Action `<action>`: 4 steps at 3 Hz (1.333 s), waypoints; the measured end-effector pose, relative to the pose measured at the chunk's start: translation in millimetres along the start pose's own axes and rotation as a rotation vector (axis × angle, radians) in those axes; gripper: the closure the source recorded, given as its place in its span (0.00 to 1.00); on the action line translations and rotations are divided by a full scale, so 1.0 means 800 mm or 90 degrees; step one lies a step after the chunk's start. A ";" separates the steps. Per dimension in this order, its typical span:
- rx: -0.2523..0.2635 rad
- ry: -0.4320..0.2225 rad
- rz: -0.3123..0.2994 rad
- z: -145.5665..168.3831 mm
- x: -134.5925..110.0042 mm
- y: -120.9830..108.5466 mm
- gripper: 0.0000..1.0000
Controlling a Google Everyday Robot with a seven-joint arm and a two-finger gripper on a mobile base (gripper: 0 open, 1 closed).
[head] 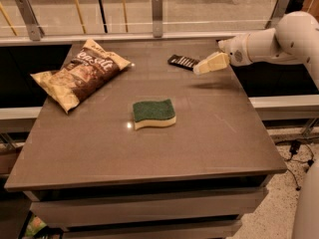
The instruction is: Pick rxbar chocolate
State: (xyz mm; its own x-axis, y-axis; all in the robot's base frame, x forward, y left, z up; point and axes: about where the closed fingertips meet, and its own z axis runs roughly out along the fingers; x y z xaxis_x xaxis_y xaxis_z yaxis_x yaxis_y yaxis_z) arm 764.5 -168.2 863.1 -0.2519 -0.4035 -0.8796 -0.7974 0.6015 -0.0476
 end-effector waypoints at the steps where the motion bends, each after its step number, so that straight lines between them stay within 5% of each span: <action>1: -0.015 -0.006 -0.004 0.017 0.006 0.002 0.00; 4: -0.054 -0.042 -0.018 0.071 0.008 -0.010 0.00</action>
Offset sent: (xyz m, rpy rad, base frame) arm 0.0169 0.0131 -0.0227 0.0205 -0.0182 0.0568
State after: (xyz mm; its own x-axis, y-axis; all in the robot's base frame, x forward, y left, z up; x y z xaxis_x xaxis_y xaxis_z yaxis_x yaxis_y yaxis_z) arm 800.7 -136.4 831.0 -0.1944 -0.3715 -0.9079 -0.8481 0.5286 -0.0347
